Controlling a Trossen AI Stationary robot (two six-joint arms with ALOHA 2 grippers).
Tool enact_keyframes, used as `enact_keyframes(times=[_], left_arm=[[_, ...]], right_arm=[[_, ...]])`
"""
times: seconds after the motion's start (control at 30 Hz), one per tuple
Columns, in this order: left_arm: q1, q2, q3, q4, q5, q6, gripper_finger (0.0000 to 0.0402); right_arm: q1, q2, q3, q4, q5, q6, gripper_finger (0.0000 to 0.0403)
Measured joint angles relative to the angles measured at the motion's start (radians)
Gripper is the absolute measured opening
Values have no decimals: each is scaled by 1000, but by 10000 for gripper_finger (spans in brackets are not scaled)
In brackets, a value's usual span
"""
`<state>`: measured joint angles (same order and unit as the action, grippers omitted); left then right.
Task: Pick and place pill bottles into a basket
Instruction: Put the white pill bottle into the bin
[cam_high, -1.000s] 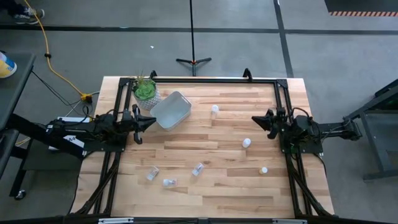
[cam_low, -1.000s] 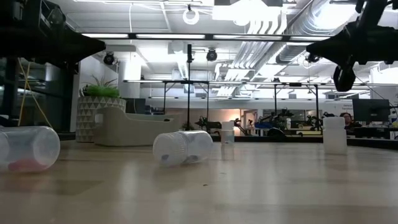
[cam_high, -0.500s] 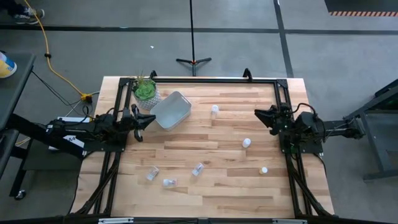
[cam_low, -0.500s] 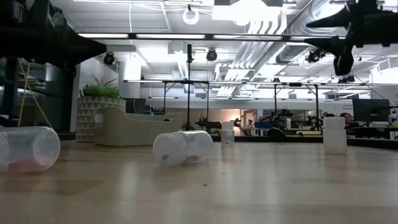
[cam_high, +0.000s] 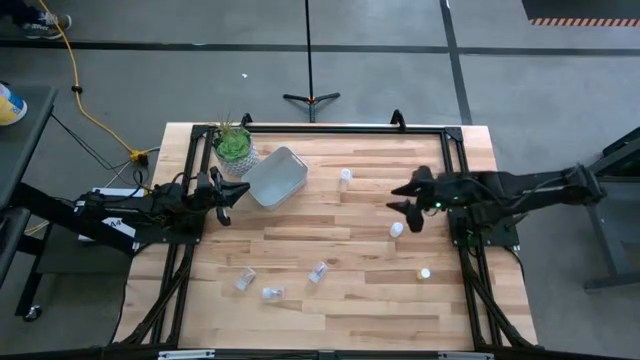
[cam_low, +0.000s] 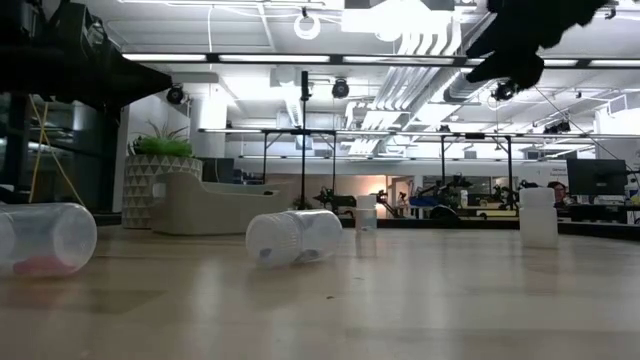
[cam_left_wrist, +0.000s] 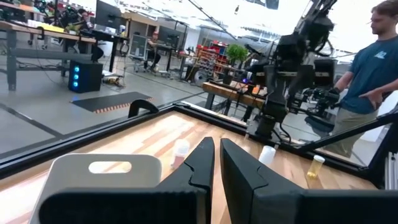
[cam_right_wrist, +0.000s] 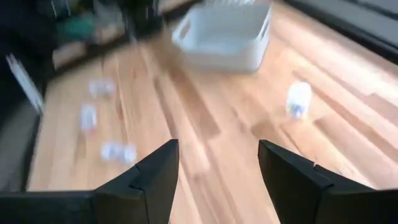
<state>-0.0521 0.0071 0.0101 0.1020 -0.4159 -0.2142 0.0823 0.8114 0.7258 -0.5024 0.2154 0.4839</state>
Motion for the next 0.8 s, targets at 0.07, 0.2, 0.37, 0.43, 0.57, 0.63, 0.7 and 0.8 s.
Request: enact_keyframes(times=[0.07,0.2,0.37,0.43,0.57,0.63,0.7,0.8], left_arm=[[0,0,0,0,-2,0,65],[0,0,0,0,-2,0,65],[0,0,0,0,-5,0,65],[0,0,0,0,-5,0,65],[0,0,0,-1,-32,-1,65],[0,0,0,-1,-35,-1,65],[0,0,0,-1,-35,-1,65],[0,0,0,-9,-35,-1,65]], right_arm=[[7,68,71,-121,-9,-12,211],[20,176,160,-330,-39,8,211],[40,270,150,-382,-113,38,211],[51,301,142,-376,-119,41,212],[66,360,141,-381,-96,41,221],[67,388,141,-386,-105,41,230],[67,419,141,-406,-117,40,239],[67,465,141,-433,-101,40,248]])
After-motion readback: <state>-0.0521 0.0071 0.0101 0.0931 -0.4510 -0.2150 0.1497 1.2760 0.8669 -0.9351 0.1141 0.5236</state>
